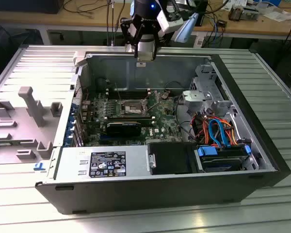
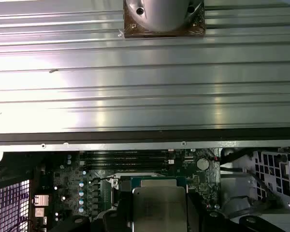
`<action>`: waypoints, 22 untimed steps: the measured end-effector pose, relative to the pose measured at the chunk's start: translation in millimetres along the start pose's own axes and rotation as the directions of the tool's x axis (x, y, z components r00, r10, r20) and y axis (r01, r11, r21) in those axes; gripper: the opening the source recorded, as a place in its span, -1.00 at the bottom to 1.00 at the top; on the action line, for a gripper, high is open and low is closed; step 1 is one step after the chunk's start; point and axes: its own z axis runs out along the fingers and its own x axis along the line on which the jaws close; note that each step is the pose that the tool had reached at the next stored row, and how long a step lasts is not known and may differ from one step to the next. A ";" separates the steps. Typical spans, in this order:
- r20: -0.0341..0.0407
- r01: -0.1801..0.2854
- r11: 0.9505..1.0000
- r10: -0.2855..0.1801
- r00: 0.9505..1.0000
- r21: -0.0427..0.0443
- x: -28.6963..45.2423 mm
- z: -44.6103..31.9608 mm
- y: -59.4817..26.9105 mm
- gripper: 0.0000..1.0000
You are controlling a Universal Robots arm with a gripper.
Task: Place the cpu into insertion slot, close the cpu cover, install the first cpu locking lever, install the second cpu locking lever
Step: 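Place the cpu into insertion slot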
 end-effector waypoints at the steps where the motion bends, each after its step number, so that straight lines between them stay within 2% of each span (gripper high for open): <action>1: 0.000 0.000 1.000 0.000 1.000 0.000 0.0 0.0 0.0 0.08; 5: 0.000 0.000 1.000 0.000 1.000 0.000 0.0 -0.1 -0.4 0.08; 9: 0.000 0.000 1.000 0.000 1.000 0.001 -0.1 -0.3 -4.4 0.08; 11: 0.000 0.000 1.000 0.000 1.000 0.003 -0.2 -0.3 -6.7 0.08; 14: 0.000 -0.003 1.000 0.003 1.000 0.011 -0.2 -0.2 -8.0 0.08; 19: 0.004 -0.046 0.999 0.046 0.999 0.013 -0.2 0.6 -8.3 0.08; 22: 0.005 -0.047 0.999 0.047 0.999 0.013 -0.2 0.7 -8.3 0.08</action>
